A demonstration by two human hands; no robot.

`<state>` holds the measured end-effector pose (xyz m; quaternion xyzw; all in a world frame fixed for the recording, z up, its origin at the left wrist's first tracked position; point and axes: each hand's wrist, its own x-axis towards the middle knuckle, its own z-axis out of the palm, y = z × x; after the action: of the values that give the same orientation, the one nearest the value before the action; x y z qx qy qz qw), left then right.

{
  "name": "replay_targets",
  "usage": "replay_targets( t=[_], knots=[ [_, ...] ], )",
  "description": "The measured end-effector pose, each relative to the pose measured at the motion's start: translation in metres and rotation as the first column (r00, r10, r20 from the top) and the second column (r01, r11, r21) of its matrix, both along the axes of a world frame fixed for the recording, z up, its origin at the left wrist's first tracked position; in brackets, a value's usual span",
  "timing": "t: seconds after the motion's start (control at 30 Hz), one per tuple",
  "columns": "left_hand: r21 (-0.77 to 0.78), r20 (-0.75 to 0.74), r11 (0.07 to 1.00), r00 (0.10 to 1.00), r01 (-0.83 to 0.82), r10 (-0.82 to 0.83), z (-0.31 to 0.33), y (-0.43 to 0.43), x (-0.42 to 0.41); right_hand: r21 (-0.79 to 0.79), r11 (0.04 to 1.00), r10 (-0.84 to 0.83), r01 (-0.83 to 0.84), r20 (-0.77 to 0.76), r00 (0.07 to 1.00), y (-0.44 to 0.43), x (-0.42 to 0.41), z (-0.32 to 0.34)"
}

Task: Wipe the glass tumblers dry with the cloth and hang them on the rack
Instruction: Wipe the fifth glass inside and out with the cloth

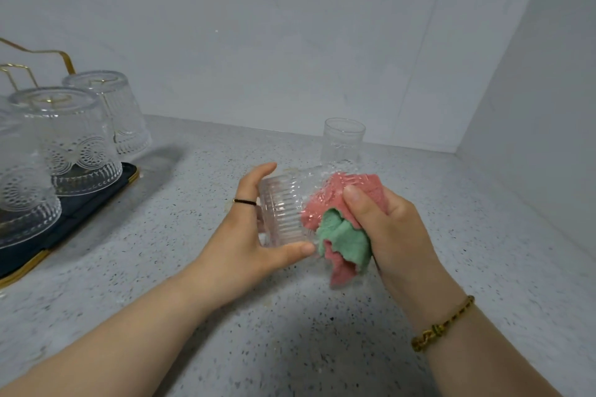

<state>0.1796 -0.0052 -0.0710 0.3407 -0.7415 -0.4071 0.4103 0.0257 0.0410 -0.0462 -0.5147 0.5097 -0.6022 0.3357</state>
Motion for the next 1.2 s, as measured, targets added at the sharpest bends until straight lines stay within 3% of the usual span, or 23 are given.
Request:
replay_targets(
  t=[0.07, 0.1, 0.17, 0.23, 0.33, 0.4, 0.43, 0.47, 0.53, 0.6, 0.67, 0.77, 0.83, 0.9, 0.93, 1.0, 1.07, 1.13, 1.2],
  knots=[
    [0.242, -0.161, 0.958, 0.98, 0.155, -0.117, -0.003, -0.005, -0.001, -0.008, 1.0, -0.008, 0.008, -0.072, 0.997, 0.001, 0.003, 0.0],
    [0.386, -0.253, 0.891, 0.956, 0.239, -0.147, -0.003, -0.007, -0.001, -0.018, 1.0, -0.007, 0.005, -0.123, 0.992, 0.002, 0.004, -0.001],
    [0.518, -0.324, 0.785, 0.927, 0.339, -0.187, -0.004, -0.01, 0.0, -0.033, 0.999, 0.006, -0.014, -0.218, 0.976, 0.004, 0.006, -0.001],
    [0.436, -0.278, 0.858, 0.947, 0.271, -0.159, -0.006, -0.011, 0.0, -0.024, 0.999, 0.027, -0.034, -0.252, 0.967, 0.005, 0.007, 0.0],
    [0.064, -0.065, 0.997, 0.997, 0.037, -0.033, -0.006, -0.009, 0.003, 0.008, 0.999, 0.034, -0.034, -0.105, 0.994, 0.003, 0.003, 0.0],
    [-0.161, 0.057, 0.986, 0.997, -0.035, 0.045, -0.002, -0.005, 0.006, 0.007, 1.0, 0.031, -0.031, -0.02, 0.999, 0.001, 0.002, 0.0],
    [-0.194, 0.062, 0.98, 0.997, -0.038, 0.051, 0.0, -0.003, 0.006, 0.004, 1.0, 0.028, -0.028, 0.002, 1.0, 0.001, 0.002, -0.002],
    [-0.166, 0.033, 0.985, 0.999, -0.037, 0.043, 0.0, -0.003, 0.006, -0.005, 1.0, 0.027, -0.027, 0.008, 1.0, 0.001, 0.002, -0.002],
    [0.079, -0.096, 0.997, 0.995, 0.022, -0.014, 0.003, -0.002, 0.005, -0.024, 1.0, 0.004, -0.005, -0.007, 1.0, 0.003, 0.004, -0.002],
    [0.374, -0.22, 0.907, 0.969, 0.192, -0.115, 0.005, -0.004, 0.004, -0.036, 0.999, -0.016, 0.014, -0.055, 0.998, 0.004, 0.006, -0.002],
    [0.458, -0.204, 0.848, 0.96, 0.265, -0.19, 0.004, -0.008, 0.005, -0.022, 1.0, -0.016, 0.013, -0.117, 0.993, 0.005, 0.008, -0.002],
    [0.304, -0.12, 0.943, 0.988, 0.133, -0.101, 0.004, -0.01, 0.006, 0.016, 1.0, 0.007, -0.005, -0.094, 0.996, 0.003, 0.008, -0.002],
    [0.03, 0.08, 1.0, 0.997, -0.002, -0.001, 0.002, -0.01, 0.008, 0.038, 0.999, 0.008, -0.008, 0.001, 1.0, 0.001, 0.006, -0.003],
    [-0.198, 0.178, 0.98, 0.983, -0.003, 0.038, 0.0, -0.009, 0.01, 0.047, 0.999, 0.0, -0.005, 0.104, 0.995, 0.0, 0.005, -0.004],
    [-0.217, 0.166, 0.976, 0.986, 0.009, 0.028, 0.001, -0.007, 0.01, 0.042, 0.999, 0.001, -0.007, 0.135, 0.991, 0.0, 0.006, -0.004],
    [-0.097, 0.053, 0.995, 0.999, 0.019, -0.013, -0.002, -0.01, 0.009, 0.013, 1.0, 0.001, -0.003, 0.159, 0.987, 0.0, 0.008, -0.003],
    [0.203, -0.112, 0.972, 0.989, 0.117, -0.095, -0.002, -0.011, 0.005, -0.012, 1.0, -0.015, 0.016, 0.142, 0.99, 0.002, 0.01, -0.002],
    [0.484, -0.303, 0.815, 0.935, 0.319, -0.186, -0.002, -0.011, 0.0, -0.032, 0.998, -0.058, 0.059, 0.016, 0.998, 0.004, 0.011, -0.002],
    [0.531, -0.405, 0.753, 0.897, 0.388, -0.177, -0.001, -0.009, -0.002, -0.047, 0.996, -0.077, 0.072, -0.112, 0.991, 0.006, 0.013, -0.001]
  ],
)
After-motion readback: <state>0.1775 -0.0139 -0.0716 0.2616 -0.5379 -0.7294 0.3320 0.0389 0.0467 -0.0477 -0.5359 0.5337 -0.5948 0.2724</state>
